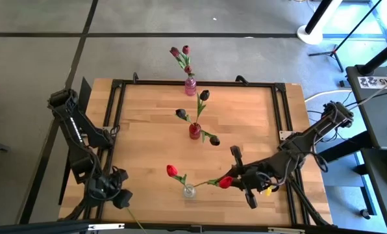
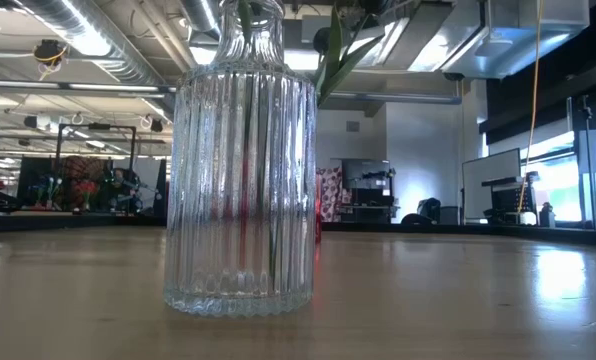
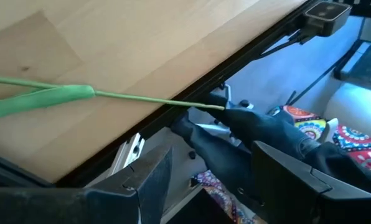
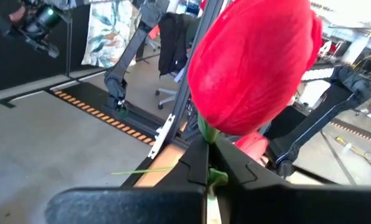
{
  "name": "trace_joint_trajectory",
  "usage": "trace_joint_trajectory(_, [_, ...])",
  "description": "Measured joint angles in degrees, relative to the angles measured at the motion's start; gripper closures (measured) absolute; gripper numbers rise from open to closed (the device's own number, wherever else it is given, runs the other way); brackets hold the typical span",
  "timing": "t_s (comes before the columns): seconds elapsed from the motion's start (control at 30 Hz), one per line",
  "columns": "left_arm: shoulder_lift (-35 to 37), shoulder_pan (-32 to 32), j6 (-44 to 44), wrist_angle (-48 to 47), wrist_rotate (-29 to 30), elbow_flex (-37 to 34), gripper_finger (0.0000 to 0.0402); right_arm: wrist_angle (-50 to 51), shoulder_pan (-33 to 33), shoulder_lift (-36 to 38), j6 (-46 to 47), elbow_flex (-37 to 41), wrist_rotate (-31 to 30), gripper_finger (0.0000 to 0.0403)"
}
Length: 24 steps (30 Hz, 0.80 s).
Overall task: Sort flowers into vase by color
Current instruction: Put the right red tulip into the transparent vase
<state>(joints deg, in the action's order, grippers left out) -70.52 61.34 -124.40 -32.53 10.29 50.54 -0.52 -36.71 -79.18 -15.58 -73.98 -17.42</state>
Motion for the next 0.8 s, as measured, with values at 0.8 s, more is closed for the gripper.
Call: trace_joint_trajectory(0.8, [-8.41, -0.81, -19.23, -11.33, -14.82, 0.07, 0.0190, 3.72, 0.00, -3.19, 9.46, 0.01, -6.22, 0.0311])
